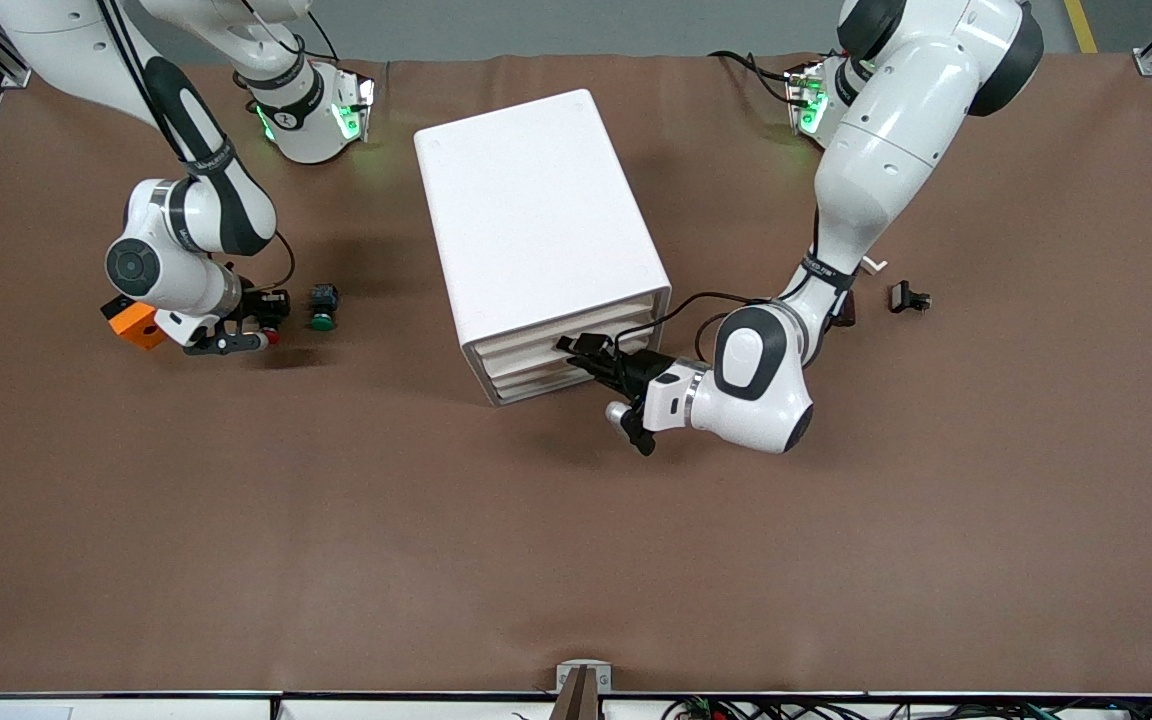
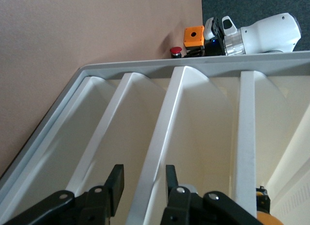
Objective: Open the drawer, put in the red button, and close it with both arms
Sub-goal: 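Grasp the red button with the right gripper while the left gripper hooks the drawer, then pull the drawer open with the left gripper while the right gripper lifts the button, then carry the red button over the open drawer while the left gripper withdraws, then lower the red button into the drawer with the right gripper, then open the right gripper and lift it away from the drawer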
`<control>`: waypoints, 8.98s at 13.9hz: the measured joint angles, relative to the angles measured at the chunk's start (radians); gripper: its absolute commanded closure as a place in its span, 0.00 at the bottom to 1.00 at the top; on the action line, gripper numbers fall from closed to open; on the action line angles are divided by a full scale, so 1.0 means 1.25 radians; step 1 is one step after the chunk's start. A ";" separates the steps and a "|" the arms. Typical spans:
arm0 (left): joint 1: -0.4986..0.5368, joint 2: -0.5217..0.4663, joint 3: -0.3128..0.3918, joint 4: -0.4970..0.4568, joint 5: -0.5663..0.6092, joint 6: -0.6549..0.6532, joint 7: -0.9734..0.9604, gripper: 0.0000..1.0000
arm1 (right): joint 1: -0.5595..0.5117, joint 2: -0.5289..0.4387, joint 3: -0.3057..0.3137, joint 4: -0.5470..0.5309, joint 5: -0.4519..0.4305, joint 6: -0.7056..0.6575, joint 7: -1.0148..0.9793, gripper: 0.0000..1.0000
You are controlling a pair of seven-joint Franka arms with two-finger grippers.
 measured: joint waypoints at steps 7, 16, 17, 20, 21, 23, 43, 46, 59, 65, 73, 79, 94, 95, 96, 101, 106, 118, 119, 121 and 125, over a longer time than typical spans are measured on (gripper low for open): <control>0.000 0.000 -0.001 0.000 -0.011 -0.009 0.006 1.00 | 0.005 0.001 0.003 0.041 0.000 -0.008 -0.049 0.93; 0.016 0.008 0.011 0.025 -0.044 0.020 0.006 1.00 | 0.074 -0.051 0.011 0.377 0.000 -0.499 -0.148 1.00; 0.021 0.011 0.012 0.029 -0.055 0.030 0.005 1.00 | 0.099 -0.052 0.012 0.418 0.000 -0.538 -0.170 1.00; 0.035 0.019 0.016 0.039 -0.090 0.055 0.005 1.00 | 0.190 -0.053 0.015 0.532 -0.001 -0.616 -0.219 1.00; 0.039 0.021 0.017 0.040 -0.098 0.062 0.007 0.98 | 0.220 -0.053 0.016 0.560 -0.001 -0.625 -0.223 1.00; 0.042 0.025 0.017 0.045 -0.106 0.072 0.006 0.96 | 0.273 -0.052 0.016 0.604 -0.001 -0.630 -0.226 1.00; 0.102 -0.028 0.085 0.150 -0.104 0.179 -0.181 0.00 | 0.422 0.173 0.012 1.095 -0.003 -0.558 -0.253 1.00; 0.107 -0.088 0.146 0.156 0.027 0.174 -0.353 0.00 | 0.425 0.201 0.013 1.103 -0.003 -0.478 -0.257 1.00; 0.180 -0.372 0.181 0.150 0.899 -0.229 -0.678 0.00 | 0.494 0.304 0.001 1.153 -0.012 -0.354 -0.707 1.00; 0.238 -0.460 0.182 0.145 0.901 -0.363 -0.639 0.00 | 0.530 0.340 0.006 1.154 -0.011 -0.355 -0.775 1.00; 0.222 -0.681 0.178 -0.084 0.901 -0.332 -0.639 0.00 | 0.535 0.372 0.020 1.153 0.046 -0.493 -0.801 1.00; 0.216 -0.742 0.178 -0.196 0.901 -0.320 -0.641 0.00 | 0.533 0.398 0.023 1.154 0.051 -0.421 -0.800 1.00; 0.218 -0.741 0.179 -0.175 0.901 -0.321 -0.641 0.00 | 0.555 0.447 0.028 1.154 0.052 -0.389 -0.773 1.00; 0.218 -0.741 0.179 -0.175 0.901 -0.321 -0.641 0.00 | 0.555 0.450 0.028 1.154 0.052 -0.389 -0.773 1.00; 0.218 -0.741 0.179 -0.175 0.901 -0.321 -0.641 0.00 | 0.555 0.453 0.028 1.154 0.052 -0.389 -0.773 1.00; 0.218 -0.739 0.179 -0.175 0.918 -0.321 -0.641 0.00 | 0.550 0.461 0.024 1.154 0.052 -0.389 -0.773 1.00; 0.219 -0.735 0.179 -0.175 0.918 -0.321 -0.643 0.00 | 0.550 0.465 0.024 1.154 0.051 -0.389 -0.773 0.71; 0.218 -0.734 0.179 -0.175 0.918 -0.319 -0.644 0.00 | 0.541 0.458 0.019 1.188 0.052 -0.467 -0.712 0.00; 0.218 -0.734 0.179 -0.175 0.918 -0.319 -0.644 0.00 | 0.541 0.456 0.019 1.196 0.052 -0.476 -0.668 0.00; 0.215 -0.734 0.179 -0.175 0.918 -0.318 -0.644 0.00 | 0.546 0.441 0.021 1.211 0.052 -0.485 -0.564 0.00; 0.214 -0.734 0.179 -0.175 0.918 -0.317 -0.644 0.00 | 0.557 0.394 0.027 1.216 0.052 -0.510 -0.484 0.00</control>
